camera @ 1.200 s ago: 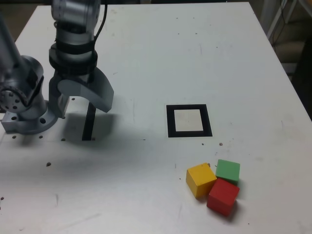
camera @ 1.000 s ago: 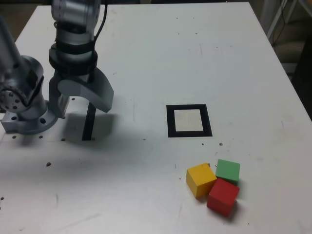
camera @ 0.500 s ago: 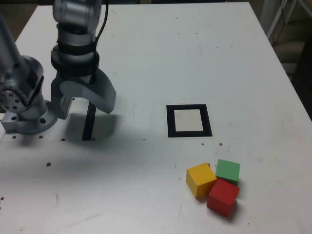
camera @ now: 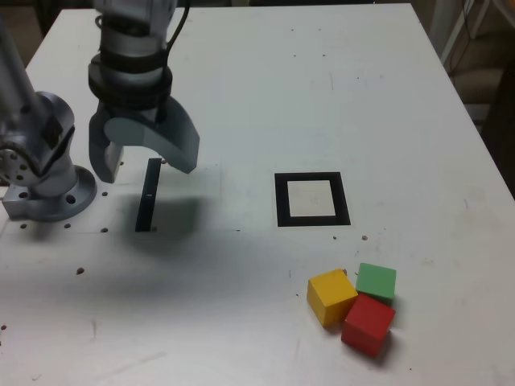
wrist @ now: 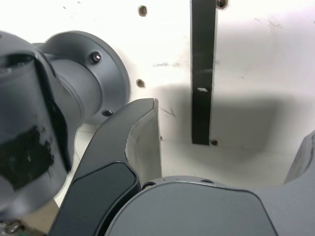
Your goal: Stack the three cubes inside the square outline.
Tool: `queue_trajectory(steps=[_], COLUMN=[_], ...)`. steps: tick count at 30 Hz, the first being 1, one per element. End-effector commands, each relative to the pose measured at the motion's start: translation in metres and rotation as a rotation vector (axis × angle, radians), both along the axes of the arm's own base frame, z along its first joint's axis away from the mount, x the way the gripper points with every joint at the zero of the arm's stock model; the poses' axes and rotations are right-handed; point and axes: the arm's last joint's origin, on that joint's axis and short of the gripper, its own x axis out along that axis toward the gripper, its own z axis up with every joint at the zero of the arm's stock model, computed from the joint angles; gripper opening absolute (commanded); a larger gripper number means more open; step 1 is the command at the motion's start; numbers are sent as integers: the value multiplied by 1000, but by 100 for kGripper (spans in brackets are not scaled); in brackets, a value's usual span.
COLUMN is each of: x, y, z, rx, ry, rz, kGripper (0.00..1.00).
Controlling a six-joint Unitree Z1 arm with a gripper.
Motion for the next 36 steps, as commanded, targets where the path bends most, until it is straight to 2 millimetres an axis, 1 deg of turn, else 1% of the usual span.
queue_trajectory(steps=[1,7,13,25,29,36], x=[4,16,33,67,80,101], y=[-4,-14,-25,-43,-54,-81], z=[4,15,29,42,45,45], rx=[-3,-19,-30,-43,-36,-30], ry=[3,3,-6,-17,-12,-12], rz=[-2,-11,-28,-22,-27,-47], kGripper=[99,99,99,99,99,99])
